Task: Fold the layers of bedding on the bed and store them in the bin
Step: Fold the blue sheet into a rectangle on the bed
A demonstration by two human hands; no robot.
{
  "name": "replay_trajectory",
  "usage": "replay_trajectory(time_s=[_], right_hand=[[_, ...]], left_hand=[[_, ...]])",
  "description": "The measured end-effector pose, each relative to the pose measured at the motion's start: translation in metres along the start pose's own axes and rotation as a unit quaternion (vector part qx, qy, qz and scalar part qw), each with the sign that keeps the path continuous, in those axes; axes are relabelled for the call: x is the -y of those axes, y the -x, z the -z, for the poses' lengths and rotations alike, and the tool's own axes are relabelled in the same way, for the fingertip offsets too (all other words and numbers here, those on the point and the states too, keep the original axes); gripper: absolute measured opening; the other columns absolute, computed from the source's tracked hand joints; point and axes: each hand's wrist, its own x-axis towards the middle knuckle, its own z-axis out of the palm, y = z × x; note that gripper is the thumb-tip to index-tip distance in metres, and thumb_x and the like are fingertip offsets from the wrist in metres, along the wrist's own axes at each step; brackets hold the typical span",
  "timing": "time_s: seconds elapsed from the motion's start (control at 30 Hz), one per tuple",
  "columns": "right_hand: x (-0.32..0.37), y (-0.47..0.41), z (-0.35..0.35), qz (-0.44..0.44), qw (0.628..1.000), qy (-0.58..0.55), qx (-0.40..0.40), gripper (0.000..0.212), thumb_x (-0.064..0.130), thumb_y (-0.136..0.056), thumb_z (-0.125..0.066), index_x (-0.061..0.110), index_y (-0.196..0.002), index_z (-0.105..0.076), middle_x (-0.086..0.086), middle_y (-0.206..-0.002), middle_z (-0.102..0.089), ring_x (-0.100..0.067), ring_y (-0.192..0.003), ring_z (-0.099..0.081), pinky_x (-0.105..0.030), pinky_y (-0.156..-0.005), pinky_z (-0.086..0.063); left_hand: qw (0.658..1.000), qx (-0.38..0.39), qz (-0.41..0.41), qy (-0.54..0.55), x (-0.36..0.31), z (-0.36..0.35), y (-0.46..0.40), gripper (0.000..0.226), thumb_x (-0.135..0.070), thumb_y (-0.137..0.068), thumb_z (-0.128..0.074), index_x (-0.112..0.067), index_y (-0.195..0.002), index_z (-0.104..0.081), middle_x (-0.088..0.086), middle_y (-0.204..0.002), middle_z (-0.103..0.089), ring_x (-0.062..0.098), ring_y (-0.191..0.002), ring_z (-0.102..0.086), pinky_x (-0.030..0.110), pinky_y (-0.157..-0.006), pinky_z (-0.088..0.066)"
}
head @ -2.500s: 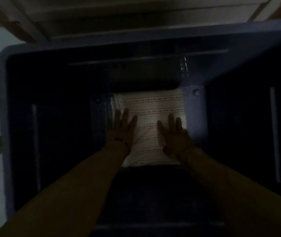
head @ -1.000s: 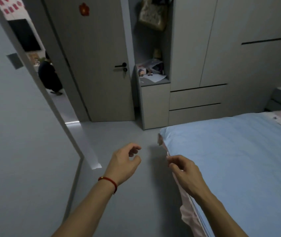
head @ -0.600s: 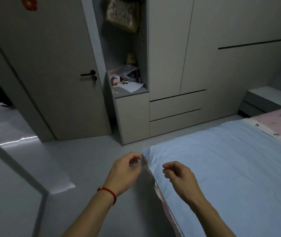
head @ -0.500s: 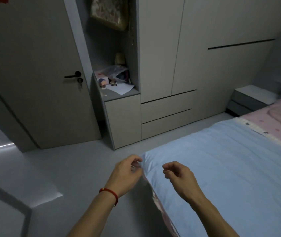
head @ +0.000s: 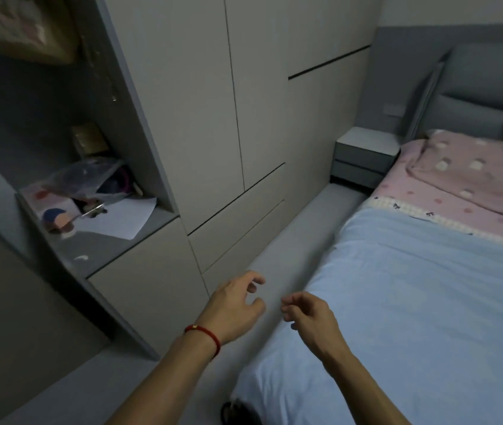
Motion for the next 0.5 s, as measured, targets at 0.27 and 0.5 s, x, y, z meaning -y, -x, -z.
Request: replay_trajectory(time_s=[0.27,0.5], right_hand=[[0.057,-0.163,-0.037,-0.064,0.989,-0.08,-0.106,0.018,0.007,-0.096,-0.057,0.016,-0.099,-0.072,-0.004,-0.09,-0.075,-0.015,-0.079,-0.07,-0.035,-0.081,-0.058],[0.076,-0.244,-0.029,-0.093,0.962,-0.041,-0.253,0.016,0.015,-0.097,-0.059,0.022,-0.103,-0.073,0.002,-0.093,-0.076,-0.012,-0.084,-0.073,-0.034,-0.084,-0.06]], left_hand=[[0.996,0.078,-0.053,-0.005,0.011,0.067,-0.185,0.034,-0.024,-0.09,-0.061,-0.031,-0.123,-0.059,-0.007,-0.113,-0.062,0.013,-0.107,-0.059,0.032,-0.096,-0.051],[0.976,0.169,-0.14,0.001,0.019,0.077,-0.331,0.03,-0.023,-0.089,-0.062,-0.027,-0.119,-0.062,-0.004,-0.109,-0.062,0.017,-0.099,-0.06,0.031,-0.091,-0.052]])
